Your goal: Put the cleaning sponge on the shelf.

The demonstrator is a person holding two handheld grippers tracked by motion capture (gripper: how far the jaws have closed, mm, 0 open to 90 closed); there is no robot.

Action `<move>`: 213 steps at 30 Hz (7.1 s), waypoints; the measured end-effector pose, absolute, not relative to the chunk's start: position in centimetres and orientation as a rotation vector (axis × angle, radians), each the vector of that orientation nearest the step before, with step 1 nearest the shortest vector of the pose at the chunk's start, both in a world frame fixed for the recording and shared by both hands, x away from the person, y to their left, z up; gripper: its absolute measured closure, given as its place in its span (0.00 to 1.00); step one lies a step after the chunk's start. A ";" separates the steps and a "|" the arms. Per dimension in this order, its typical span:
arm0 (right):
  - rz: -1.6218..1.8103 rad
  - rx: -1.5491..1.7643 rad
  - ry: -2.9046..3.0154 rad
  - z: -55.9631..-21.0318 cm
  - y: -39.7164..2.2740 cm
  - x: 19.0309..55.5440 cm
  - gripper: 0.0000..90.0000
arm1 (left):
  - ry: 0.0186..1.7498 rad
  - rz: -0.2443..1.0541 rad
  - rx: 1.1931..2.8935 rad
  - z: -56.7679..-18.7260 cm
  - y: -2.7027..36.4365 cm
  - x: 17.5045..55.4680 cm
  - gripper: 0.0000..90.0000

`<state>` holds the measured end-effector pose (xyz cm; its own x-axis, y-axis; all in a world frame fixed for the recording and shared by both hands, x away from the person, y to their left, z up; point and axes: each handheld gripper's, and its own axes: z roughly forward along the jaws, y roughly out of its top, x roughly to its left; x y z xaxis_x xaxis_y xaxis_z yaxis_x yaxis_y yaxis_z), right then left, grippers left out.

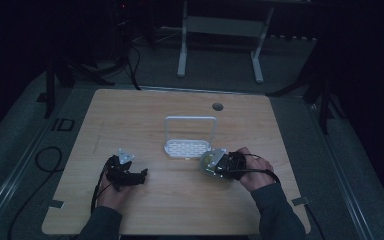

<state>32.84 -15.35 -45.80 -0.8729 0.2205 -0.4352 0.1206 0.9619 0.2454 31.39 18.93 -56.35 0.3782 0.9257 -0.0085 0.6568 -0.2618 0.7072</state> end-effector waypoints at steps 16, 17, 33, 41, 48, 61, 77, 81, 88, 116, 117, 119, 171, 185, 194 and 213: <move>0.357 0.201 2.602 -45.7 -14.5 33.5 0.80 | 1.357 0.552 2.014 -56.3 18.9 31.4 0.13; 0.361 0.198 2.599 -45.8 -14.5 33.6 0.80 | 1.358 0.552 2.014 -56.3 18.9 31.4 0.13; 0.406 0.169 2.585 -45.1 -13.3 34.3 0.80 | 1.359 0.550 2.012 -56.3 18.9 31.4 0.13; 0.410 0.139 2.576 -44.8 -12.9 34.5 0.80 | 1.360 0.551 2.008 -56.4 18.9 31.4 0.13; 0.427 0.120 2.571 -44.5 -12.5 34.8 0.80 | 1.360 0.550 2.010 -56.3 18.9 31.4 0.13; 0.410 0.053 2.559 -44.3 -10.8 35.6 0.80 | 1.358 0.551 2.012 -56.3 18.9 31.4 0.13; 0.396 -0.008 2.561 -44.6 -9.3 36.5 0.80 | 1.358 0.552 2.012 -56.3 18.9 31.4 0.13; 0.398 -0.018 2.558 -44.6 -9.0 36.7 0.80 | 1.358 0.552 2.012 -56.3 18.9 31.4 0.13; 0.391 -0.040 2.551 -44.5 -8.3 37.1 0.80 | 1.358 0.552 2.012 -56.3 18.9 31.4 0.13; 0.354 -0.096 2.543 -45.0 -7.2 37.9 0.80 | 1.358 0.553 2.011 -56.4 18.9 31.4 0.13; 0.355 -0.100 2.542 -45.0 -7.1 37.9 0.80 | 1.358 0.553 2.011 -56.4 18.9 31.4 0.13; 0.355 -0.101 2.539 -44.9 -6.8 38.0 0.80 | 1.358 0.553 2.011 -56.4 18.9 31.4 0.13; 0.237 -0.167 2.558 -47.0 -4.7 39.8 0.80 | 1.358 0.554 2.010 -56.4 18.9 31.4 0.13; 0.237 -0.148 2.563 -47.2 -4.8 40.2 0.80 | 1.357 0.554 2.014 -56.3 18.9 31.4 0.13; 0.195 -0.154 2.543 -47.9 -4.8 40.4 0.81 | 1.358 0.554 2.011 -56.4 18.9 31.4 0.13; 0.200 -0.127 2.526 -48.2 -5.0 40.5 0.69 | 1.359 0.553 2.011 -56.4 18.9 31.4 0.13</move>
